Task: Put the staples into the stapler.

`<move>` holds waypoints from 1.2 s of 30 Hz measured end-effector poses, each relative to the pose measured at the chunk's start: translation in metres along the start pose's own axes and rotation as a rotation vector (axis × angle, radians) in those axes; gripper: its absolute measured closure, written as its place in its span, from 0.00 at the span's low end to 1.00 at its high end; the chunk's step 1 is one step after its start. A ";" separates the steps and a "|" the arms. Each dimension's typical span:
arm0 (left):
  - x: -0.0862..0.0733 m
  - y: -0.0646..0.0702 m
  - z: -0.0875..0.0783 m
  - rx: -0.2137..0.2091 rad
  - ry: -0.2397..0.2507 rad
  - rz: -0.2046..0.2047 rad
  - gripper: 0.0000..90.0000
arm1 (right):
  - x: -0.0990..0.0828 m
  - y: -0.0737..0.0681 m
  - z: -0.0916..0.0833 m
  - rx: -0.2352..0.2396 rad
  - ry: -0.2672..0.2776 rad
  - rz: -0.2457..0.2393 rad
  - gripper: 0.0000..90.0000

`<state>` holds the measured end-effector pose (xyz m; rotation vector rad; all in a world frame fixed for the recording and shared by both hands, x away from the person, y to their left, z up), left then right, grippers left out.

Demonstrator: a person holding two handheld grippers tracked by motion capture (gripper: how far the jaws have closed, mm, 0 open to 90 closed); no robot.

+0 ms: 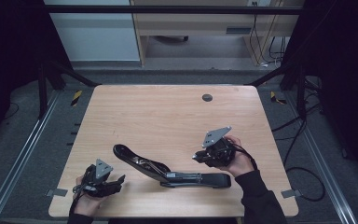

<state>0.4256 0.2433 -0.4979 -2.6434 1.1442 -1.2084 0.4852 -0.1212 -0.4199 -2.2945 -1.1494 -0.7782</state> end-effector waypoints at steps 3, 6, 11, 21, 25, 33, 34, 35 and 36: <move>0.000 0.000 0.000 0.001 0.001 -0.001 0.35 | 0.000 -0.002 0.003 0.007 -0.013 -0.017 0.86; 0.000 0.000 0.000 0.000 0.001 0.000 0.35 | 0.001 -0.005 0.005 0.030 -0.015 -0.034 0.86; 0.000 0.000 0.000 0.000 0.001 0.000 0.35 | 0.002 -0.010 0.008 0.063 -0.028 -0.055 0.86; 0.000 0.000 0.000 -0.001 0.002 0.001 0.35 | 0.002 -0.018 0.015 0.106 -0.050 -0.086 0.86; 0.000 0.000 -0.001 0.000 0.002 0.001 0.35 | 0.001 -0.020 0.017 0.108 -0.060 -0.083 0.86; 0.000 0.000 -0.001 0.000 0.003 0.001 0.35 | -0.003 -0.019 0.021 0.120 -0.082 -0.100 0.86; 0.000 0.000 0.000 0.000 0.002 0.001 0.35 | -0.003 -0.019 0.022 0.123 -0.081 -0.100 0.86; 0.000 0.000 0.000 0.000 0.002 0.001 0.35 | -0.003 -0.019 0.022 0.123 -0.080 -0.103 0.86; 0.000 0.000 0.000 0.000 0.002 0.001 0.35 | -0.003 -0.019 0.022 0.124 -0.082 -0.103 0.86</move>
Point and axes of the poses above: each handheld gripper's, and its own axes: z roughly forward along the jaws, x roughly out of its top, y roughly to its right, the point moved 3 cm from there along z, roughly forward along the jaws, and after that the axes turned 15 degrees about z, right-handed, at the moved point
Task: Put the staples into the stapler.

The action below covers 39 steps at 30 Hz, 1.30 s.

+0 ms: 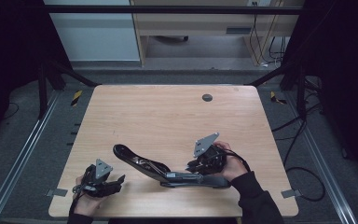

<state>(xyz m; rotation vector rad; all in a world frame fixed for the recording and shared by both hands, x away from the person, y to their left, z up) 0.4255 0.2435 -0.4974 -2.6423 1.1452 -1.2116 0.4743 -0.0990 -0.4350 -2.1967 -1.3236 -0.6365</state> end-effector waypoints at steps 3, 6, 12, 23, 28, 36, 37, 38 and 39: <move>0.000 0.000 0.000 0.001 0.000 0.001 0.35 | 0.000 -0.001 0.001 0.001 -0.006 -0.006 0.86; 0.000 0.000 0.000 0.000 0.000 0.001 0.35 | 0.000 -0.001 0.002 0.006 -0.009 -0.018 0.86; 0.000 0.000 0.000 0.000 0.000 0.000 0.35 | -0.001 -0.002 0.006 0.016 -0.027 -0.029 0.86; 0.000 0.000 0.000 0.000 0.000 0.001 0.35 | -0.001 -0.002 0.014 0.031 -0.054 -0.043 0.86; 0.000 0.000 0.000 -0.001 -0.001 0.001 0.35 | -0.001 -0.002 0.017 0.041 -0.059 -0.050 0.86; 0.000 0.000 0.000 -0.003 -0.002 0.001 0.35 | -0.003 0.001 0.023 0.045 -0.075 -0.048 0.86; 0.000 0.000 0.001 -0.003 -0.003 0.001 0.35 | -0.003 0.001 0.023 0.046 -0.077 -0.049 0.86; 0.000 0.000 0.001 -0.003 -0.003 0.001 0.35 | -0.003 0.001 0.024 0.046 -0.076 -0.050 0.86; 0.000 0.000 0.001 -0.003 -0.003 0.001 0.35 | -0.003 0.001 0.024 0.049 -0.077 -0.048 0.86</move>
Point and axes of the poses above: each handheld gripper's, and its own axes: z roughly forward along the jaws, x roughly out of its top, y roughly to its right, the point moved 3 cm from there along z, roughly forward along the jaws, and after that the axes turned 15 degrees about z, right-handed, at the moved point
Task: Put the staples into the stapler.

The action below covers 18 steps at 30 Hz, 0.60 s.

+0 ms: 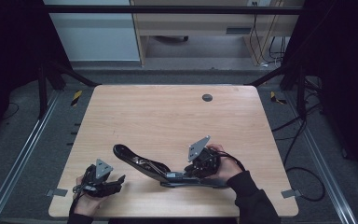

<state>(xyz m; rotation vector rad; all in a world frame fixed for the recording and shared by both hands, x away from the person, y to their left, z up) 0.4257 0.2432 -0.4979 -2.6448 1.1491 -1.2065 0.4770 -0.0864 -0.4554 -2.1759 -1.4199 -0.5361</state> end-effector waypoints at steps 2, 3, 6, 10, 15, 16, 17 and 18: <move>0.000 0.000 0.000 0.000 0.000 0.000 0.35 | 0.000 0.000 0.001 0.004 -0.004 -0.006 0.86; 0.000 0.000 0.000 0.000 0.000 0.000 0.35 | 0.000 0.000 0.001 0.003 -0.005 -0.011 0.86; 0.000 0.000 0.000 0.000 0.000 0.000 0.35 | 0.000 0.000 0.001 0.008 -0.006 -0.014 0.86; 0.000 0.000 0.000 -0.001 -0.002 0.001 0.35 | -0.001 0.001 0.002 0.001 -0.011 -0.017 0.86; 0.000 0.000 0.000 -0.001 -0.002 0.001 0.35 | -0.001 0.001 0.003 0.002 -0.013 -0.018 0.86; 0.000 0.000 0.000 -0.001 -0.001 0.001 0.35 | -0.001 0.001 0.003 -0.002 -0.018 -0.017 0.86; 0.000 0.000 0.000 -0.001 -0.001 0.001 0.35 | -0.001 0.001 0.003 -0.002 -0.019 -0.023 0.86; 0.000 0.000 0.000 -0.001 -0.002 0.001 0.35 | -0.001 0.001 0.003 -0.004 -0.018 -0.024 0.86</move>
Point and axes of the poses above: each handheld gripper's, and its own axes: z roughly forward along the jaws, x roughly out of its top, y roughly to its right, the point moved 3 cm from there along z, roughly forward along the jaws, and after that the axes turned 15 degrees about z, right-handed, at the moved point
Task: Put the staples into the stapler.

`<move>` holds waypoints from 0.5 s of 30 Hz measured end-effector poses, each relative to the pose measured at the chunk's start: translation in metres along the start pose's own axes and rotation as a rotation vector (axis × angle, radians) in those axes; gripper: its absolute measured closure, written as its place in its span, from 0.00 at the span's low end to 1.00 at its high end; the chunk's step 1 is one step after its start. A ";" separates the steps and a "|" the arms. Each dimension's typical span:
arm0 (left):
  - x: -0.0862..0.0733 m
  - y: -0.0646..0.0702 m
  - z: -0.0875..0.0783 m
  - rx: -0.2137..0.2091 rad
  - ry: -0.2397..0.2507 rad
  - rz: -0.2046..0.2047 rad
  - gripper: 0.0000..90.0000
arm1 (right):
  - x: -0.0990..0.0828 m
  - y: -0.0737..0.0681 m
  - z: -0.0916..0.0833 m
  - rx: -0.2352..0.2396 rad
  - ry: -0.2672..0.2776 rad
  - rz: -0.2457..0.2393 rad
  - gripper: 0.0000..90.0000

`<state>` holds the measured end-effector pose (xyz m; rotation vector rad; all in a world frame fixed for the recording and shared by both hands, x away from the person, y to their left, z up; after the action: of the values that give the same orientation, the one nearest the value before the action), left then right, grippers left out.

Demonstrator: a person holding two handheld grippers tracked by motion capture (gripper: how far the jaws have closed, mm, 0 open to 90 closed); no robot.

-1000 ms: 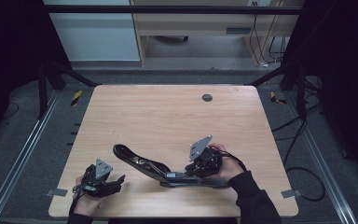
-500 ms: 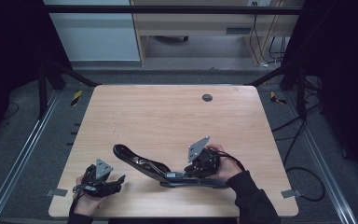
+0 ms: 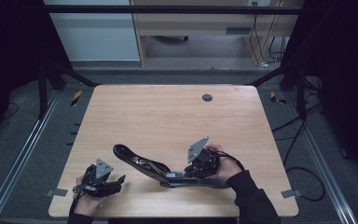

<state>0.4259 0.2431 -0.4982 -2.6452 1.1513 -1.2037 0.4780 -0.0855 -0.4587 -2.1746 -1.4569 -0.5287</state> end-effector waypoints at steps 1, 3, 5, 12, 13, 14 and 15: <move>0.000 0.000 0.000 0.000 -0.001 0.000 0.35 | 0.000 0.000 0.000 0.003 -0.002 0.003 0.86; 0.000 0.000 0.000 0.000 -0.001 0.001 0.35 | 0.000 0.001 0.001 -0.001 -0.005 -0.007 0.86; 0.000 0.000 0.000 0.000 -0.001 0.001 0.35 | 0.000 0.001 0.001 0.005 -0.003 -0.005 0.86; 0.000 0.000 0.000 -0.001 -0.002 0.001 0.35 | 0.000 0.001 0.002 0.012 -0.008 -0.007 0.86; 0.000 0.000 0.000 -0.001 -0.002 0.002 0.35 | 0.000 0.001 0.002 0.015 -0.008 -0.010 0.86; 0.000 0.000 0.000 -0.001 -0.002 0.001 0.35 | 0.000 0.001 0.002 0.014 -0.008 -0.014 0.86; 0.000 0.000 0.000 -0.001 -0.002 0.001 0.35 | 0.000 0.001 0.003 0.015 -0.007 -0.014 0.86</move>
<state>0.4261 0.2429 -0.4986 -2.6456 1.1528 -1.2005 0.4787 -0.0845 -0.4611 -2.1585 -1.4763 -0.5144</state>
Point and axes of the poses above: each handheld gripper's, and its own axes: z roughly forward along the jaws, x roughly out of its top, y roughly to its right, the point moved 3 cm from there along z, roughly forward along the jaws, and after that the axes turned 15 degrees about z, right-handed, at the moved point
